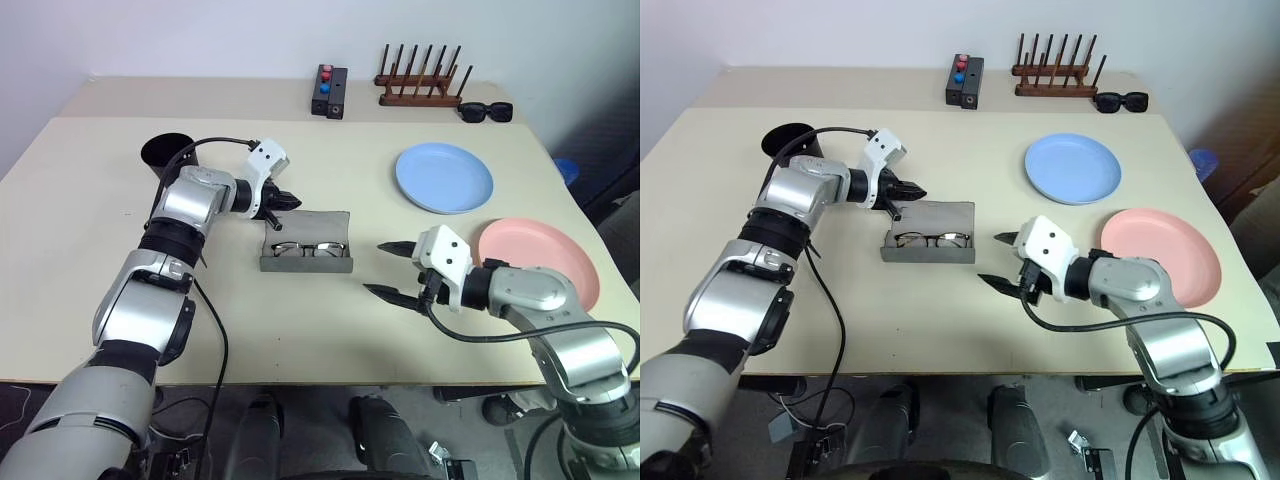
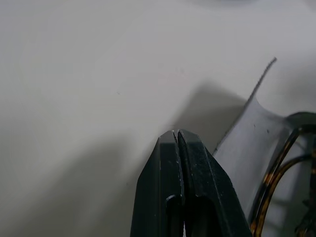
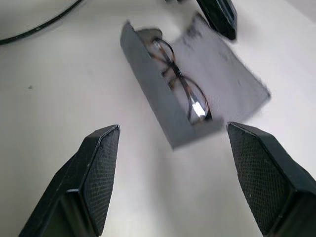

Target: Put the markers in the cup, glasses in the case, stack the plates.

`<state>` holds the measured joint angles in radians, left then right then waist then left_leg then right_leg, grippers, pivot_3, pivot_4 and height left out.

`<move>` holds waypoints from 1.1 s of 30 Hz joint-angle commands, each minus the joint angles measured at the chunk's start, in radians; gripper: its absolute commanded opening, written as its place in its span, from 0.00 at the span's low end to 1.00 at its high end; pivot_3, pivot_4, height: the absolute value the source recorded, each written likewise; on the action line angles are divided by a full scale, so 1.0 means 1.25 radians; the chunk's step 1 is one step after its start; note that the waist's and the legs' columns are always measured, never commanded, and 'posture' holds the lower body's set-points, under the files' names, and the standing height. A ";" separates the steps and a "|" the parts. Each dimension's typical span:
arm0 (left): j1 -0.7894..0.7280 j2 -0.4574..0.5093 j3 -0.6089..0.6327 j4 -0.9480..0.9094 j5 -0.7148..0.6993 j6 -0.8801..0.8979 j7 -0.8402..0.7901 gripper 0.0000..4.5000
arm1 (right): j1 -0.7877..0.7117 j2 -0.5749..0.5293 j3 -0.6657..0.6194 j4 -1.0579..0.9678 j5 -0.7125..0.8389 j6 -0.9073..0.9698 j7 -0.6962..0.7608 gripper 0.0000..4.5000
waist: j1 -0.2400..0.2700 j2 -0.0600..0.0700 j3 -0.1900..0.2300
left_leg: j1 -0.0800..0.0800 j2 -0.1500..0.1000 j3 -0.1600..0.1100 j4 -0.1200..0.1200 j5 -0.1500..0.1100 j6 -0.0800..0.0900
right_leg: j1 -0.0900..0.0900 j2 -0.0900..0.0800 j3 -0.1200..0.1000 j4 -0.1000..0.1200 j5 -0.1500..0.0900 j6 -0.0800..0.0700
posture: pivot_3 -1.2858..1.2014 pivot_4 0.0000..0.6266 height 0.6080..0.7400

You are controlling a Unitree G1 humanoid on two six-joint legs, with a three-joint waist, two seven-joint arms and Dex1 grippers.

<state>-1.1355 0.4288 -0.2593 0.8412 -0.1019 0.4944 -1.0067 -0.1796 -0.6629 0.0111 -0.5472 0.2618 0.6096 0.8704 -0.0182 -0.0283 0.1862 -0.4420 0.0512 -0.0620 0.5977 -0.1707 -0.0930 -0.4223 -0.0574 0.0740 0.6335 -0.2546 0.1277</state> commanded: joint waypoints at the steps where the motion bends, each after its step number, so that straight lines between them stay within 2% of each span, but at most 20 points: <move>1: -0.010 -0.001 -0.006 0.027 0.033 -0.021 -0.024 0.00 | 0.016 -0.017 -0.034 -0.024 0.019 -0.029 -0.004 0.78 | -0.002 0.000 0.000 | 0.000 0.000 0.000 0.000 0.000 0.000 | 0.000 0.000 0.000 0.000 0.000 0.000 | 0.52 0.24 1.00; 6: 0.038 0.027 0.005 -0.059 0.019 -0.039 -0.116 0.00 | 0.007 -0.019 -0.026 0.011 0.020 -0.056 -0.010 0.78 | -0.002 0.000 0.000 | 0.000 0.000 0.000 0.000 0.000 0.000 | 0.000 0.000 0.000 0.000 0.000 0.000 | 0.52 0.24 1.00; 11: 0.138 0.072 0.017 -0.250 -0.024 0.010 -0.202 0.00 | -0.023 -0.018 -0.005 0.048 0.013 -0.076 -0.013 0.78 | -0.001 0.000 0.000 | 0.000 0.000 0.000 0.000 0.000 0.000 | 0.000 0.000 0.000 0.001 0.000 0.000 | 0.52 0.24 1.00; 16: 0.241 0.117 -0.005 -0.419 -0.029 0.054 -0.228 0.00 | -0.066 -0.013 0.027 0.089 -0.003 -0.092 -0.023 0.78 | -0.001 0.001 0.000 | 0.001 0.000 0.000 0.000 0.000 0.000 | 0.001 0.000 0.000 0.001 0.000 0.000 | 0.52 0.24 1.00; 21: 0.328 0.146 -0.017 -0.519 -0.022 0.047 -0.211 0.00 | -0.108 -0.013 0.047 0.146 -0.033 -0.102 -0.040 0.78 | 0.001 0.001 -0.001 | 0.001 0.000 0.000 0.001 0.000 0.000 | 0.001 0.000 0.000 0.001 0.000 0.000 | 0.52 0.24 1.00; 24: 0.343 0.125 0.027 -0.525 -0.044 0.028 -0.167 0.00 | -0.129 -0.010 0.049 0.171 -0.054 -0.096 -0.064 0.78 | 0.001 0.001 -0.001 | 0.002 0.000 0.000 0.001 0.000 0.000 | 0.002 0.000 0.000 0.002 -0.001 -0.001 | 0.52 0.24 1.00; 27: 0.368 0.075 0.133 -0.551 -0.107 -0.036 -0.098 0.00 | -0.169 -0.004 0.048 0.220 -0.100 -0.071 -0.127 0.78 | 0.002 0.001 -0.001 | 0.001 0.000 0.000 0.002 0.000 0.000 | 0.002 0.000 0.000 0.002 -0.001 -0.002 | 0.52 0.24 1.00; 33: 0.495 0.044 0.260 -0.724 -0.220 -0.083 -0.034 0.00 | -0.260 -0.016 0.086 0.412 -0.271 -0.125 -0.276 0.78 | -0.001 0.001 -0.001 | 0.001 0.000 0.000 0.002 0.000 0.000 | 0.002 0.000 0.000 0.002 0.000 0.000 | 0.52 0.24 1.00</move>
<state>-0.5357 0.4855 0.0211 0.0140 -0.3275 0.4090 -1.0656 -0.4794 -0.6742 0.1123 -0.0726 -0.0197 0.4987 0.5734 -0.0198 -0.0269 0.1856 -0.4402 0.0515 -0.0619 0.6003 -0.1705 -0.0929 -0.4203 -0.0578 0.0745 0.6362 -0.2543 0.1275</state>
